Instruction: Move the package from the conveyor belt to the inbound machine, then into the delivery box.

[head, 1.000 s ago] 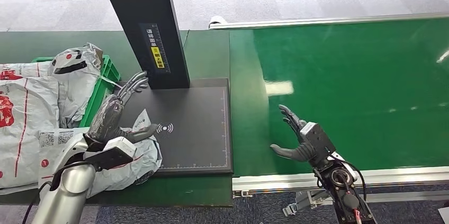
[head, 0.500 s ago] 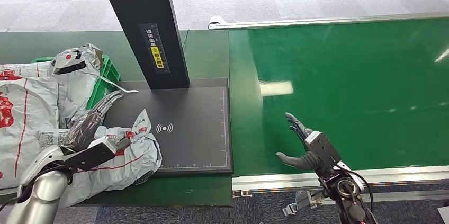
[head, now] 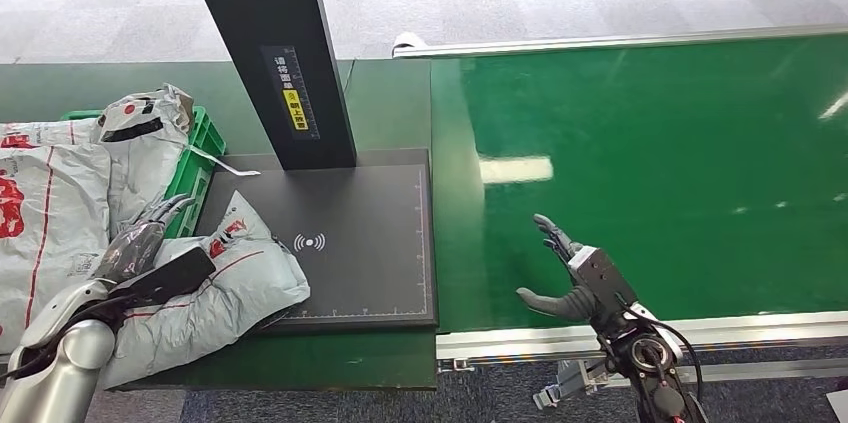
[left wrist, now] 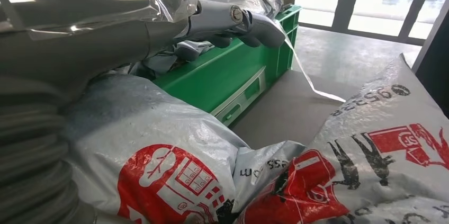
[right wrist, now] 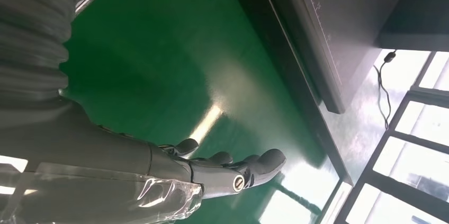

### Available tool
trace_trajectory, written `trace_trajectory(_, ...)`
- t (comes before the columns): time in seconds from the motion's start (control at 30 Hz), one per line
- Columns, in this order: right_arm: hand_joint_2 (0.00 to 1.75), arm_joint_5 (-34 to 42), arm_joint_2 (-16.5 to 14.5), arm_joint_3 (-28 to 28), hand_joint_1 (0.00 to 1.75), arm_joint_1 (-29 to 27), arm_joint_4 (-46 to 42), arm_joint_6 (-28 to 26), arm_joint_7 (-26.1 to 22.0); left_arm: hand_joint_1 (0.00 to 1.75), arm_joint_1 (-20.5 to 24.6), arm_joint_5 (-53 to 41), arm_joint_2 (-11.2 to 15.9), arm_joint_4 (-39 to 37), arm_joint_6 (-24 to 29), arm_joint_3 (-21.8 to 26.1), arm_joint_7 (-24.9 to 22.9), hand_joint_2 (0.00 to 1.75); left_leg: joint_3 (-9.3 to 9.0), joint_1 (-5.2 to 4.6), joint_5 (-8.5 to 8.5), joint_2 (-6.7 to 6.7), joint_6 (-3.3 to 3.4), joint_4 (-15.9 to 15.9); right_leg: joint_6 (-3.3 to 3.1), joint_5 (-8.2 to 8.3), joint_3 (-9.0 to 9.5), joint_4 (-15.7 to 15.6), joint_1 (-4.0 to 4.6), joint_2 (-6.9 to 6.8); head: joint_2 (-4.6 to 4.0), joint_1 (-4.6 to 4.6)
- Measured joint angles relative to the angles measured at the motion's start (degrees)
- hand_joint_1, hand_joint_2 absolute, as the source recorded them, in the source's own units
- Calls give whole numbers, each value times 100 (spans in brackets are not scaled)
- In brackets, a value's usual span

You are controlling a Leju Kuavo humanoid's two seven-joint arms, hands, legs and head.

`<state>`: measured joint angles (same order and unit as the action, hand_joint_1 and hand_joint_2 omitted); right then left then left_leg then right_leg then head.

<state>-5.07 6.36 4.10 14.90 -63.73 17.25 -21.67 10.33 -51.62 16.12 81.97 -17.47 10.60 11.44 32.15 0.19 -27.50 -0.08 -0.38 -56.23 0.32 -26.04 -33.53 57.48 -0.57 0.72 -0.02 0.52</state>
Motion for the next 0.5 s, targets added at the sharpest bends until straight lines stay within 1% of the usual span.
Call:
trace_trajectory(0.2, 175, 0, -23, -1, 0, 17, 0, -3, 22, 0, 68, -58, -4, -85, -67, -36, -53, 175, -26, 0, 1, -1, -1, 8, -6, -4, 25, 1, 1, 0, 0, 1)
trace_trajectory(0.23, 175, 0, -26, -1, 0, 17, 0, -3, 24, 10, 73, -60, -4, -94, -67, -39, -56, 175, -29, 0, 0, -1, -1, 9, -7, -5, 27, 1, 1, 0, 0, 1)
trace_trajectory(0.33, 175, 0, -32, -1, 0, 18, 0, -3, 33, 139, 82, -67, -5, -120, -69, -46, -57, 175, -36, 0, 0, -1, -2, 9, -8, -5, 34, 1, 1, 0, 0, 0)
trace_trajectory(0.37, 175, 0, -35, -1, 0, 18, 0, -3, 37, 173, 84, -74, -7, -124, -71, -52, -48, 175, -39, 0, 0, -1, -2, 9, -8, -5, 36, 1, 1, 0, 0, 0)
trace_trajectory(0.5, 175, 0, -53, -1, 0, 17, 0, -4, 53, 175, 110, -154, -38, -127, -55, -103, 21, 175, -45, 0, 0, -4, -2, 8, -8, -6, 41, 1, 0, -2, 0, 1)
